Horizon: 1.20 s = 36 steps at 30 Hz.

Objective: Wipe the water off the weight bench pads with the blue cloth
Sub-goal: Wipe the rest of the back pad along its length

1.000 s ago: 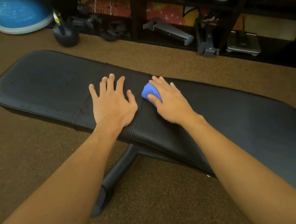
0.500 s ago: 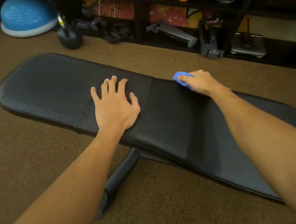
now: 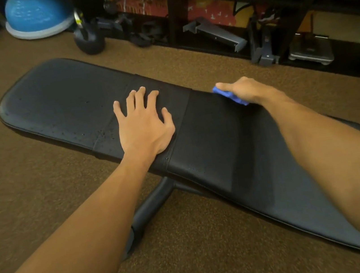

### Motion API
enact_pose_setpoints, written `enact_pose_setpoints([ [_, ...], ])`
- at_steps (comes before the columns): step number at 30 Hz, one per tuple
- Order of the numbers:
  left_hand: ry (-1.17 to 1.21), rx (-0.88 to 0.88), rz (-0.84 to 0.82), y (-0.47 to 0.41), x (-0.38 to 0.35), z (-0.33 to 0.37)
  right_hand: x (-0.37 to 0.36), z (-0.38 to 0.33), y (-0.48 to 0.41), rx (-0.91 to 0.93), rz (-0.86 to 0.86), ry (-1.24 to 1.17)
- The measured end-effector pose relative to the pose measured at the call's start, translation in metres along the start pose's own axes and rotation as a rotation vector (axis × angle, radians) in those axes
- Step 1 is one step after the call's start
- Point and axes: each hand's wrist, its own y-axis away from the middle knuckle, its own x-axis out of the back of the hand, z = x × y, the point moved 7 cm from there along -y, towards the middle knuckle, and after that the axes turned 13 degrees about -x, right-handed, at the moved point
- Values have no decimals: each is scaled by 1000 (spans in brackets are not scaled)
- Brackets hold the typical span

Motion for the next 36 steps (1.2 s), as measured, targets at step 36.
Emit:
enact_pose_setpoints([
  [36,68,-11,1,12,8,-3,-150,8,233,795,278,292],
])
